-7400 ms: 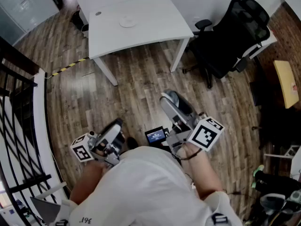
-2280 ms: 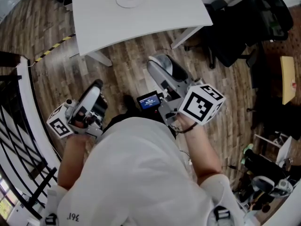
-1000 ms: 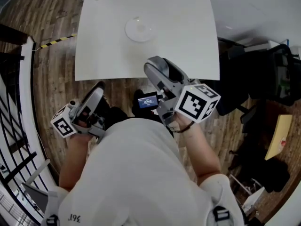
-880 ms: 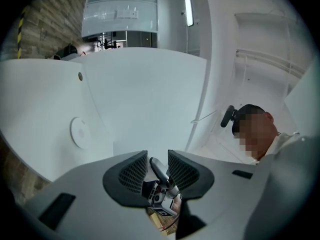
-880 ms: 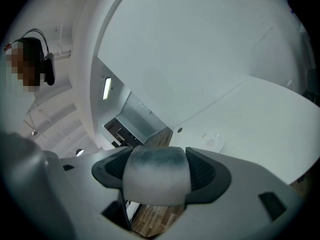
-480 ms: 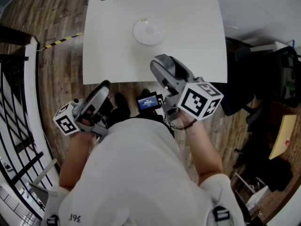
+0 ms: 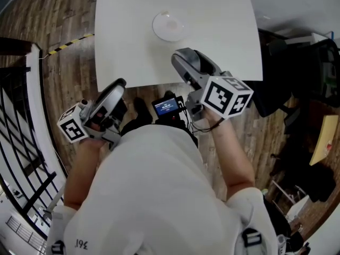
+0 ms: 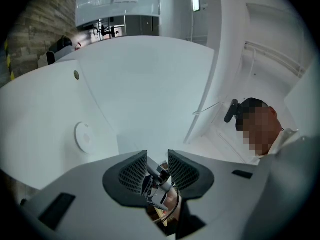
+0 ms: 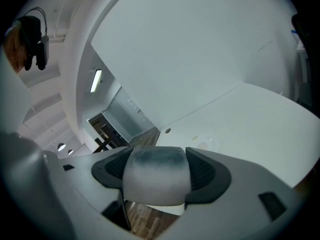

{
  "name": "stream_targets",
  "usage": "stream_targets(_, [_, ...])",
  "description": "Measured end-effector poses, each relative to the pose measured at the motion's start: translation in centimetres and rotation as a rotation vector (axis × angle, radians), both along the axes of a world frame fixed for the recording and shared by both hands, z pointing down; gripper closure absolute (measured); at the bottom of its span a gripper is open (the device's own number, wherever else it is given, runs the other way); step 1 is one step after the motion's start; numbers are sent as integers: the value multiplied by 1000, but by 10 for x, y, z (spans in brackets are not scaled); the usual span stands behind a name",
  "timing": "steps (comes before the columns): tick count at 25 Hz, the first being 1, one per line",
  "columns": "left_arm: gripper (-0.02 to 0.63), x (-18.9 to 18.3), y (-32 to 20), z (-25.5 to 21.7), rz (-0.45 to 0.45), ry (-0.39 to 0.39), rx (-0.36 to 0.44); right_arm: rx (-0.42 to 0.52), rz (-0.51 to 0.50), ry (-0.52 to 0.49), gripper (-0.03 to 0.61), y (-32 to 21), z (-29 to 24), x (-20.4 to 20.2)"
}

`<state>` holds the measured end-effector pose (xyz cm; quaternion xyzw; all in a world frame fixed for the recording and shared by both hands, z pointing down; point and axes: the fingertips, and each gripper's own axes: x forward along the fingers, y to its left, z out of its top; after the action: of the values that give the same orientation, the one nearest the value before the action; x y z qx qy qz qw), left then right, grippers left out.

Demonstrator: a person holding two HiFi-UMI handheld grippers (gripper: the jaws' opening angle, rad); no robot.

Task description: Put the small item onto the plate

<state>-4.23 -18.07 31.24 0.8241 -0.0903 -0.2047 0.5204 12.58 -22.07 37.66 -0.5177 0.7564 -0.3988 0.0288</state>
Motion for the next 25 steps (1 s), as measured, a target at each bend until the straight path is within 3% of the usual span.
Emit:
stream_targets(16, [502,15,-26,26,23,-61,-26,-65,-26,114,258,-31,40,8])
stream_targets(25, [502,32,-34,33,25,-69,-38,-92,-101,227,258,-49,68,12])
